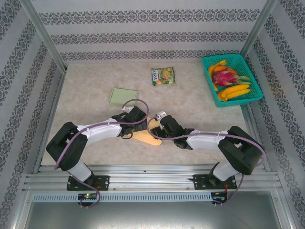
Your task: Fold the paper box
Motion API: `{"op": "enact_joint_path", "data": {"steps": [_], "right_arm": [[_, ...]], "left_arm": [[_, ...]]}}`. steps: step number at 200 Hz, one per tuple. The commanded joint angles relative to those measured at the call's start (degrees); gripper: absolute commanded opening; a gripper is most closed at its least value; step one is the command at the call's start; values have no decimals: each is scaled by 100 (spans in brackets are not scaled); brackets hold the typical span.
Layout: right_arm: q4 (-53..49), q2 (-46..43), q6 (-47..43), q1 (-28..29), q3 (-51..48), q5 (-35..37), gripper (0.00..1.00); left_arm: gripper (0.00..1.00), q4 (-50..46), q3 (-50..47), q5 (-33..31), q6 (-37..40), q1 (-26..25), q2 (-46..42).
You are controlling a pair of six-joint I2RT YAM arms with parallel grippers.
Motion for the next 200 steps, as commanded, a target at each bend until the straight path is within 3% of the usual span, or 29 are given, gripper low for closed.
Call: {"op": "enact_joint_path", "data": {"steps": [1,64,111,200], "right_arm": [[-450,128,61,-75,-222,-128,65],[-416,118,190,-69,-222,-55,65],[-291,321,331,25,-205,9,64],[162,717,500,192,-278,11,64]], "left_arm": [[99,-374,51,-22,-232,46,120],[100,-962,214,273,-648,-195,243],[99,-708,-81,253,-1224,-310,267],[87,286,-629,685,-2027,-394,364]]}}
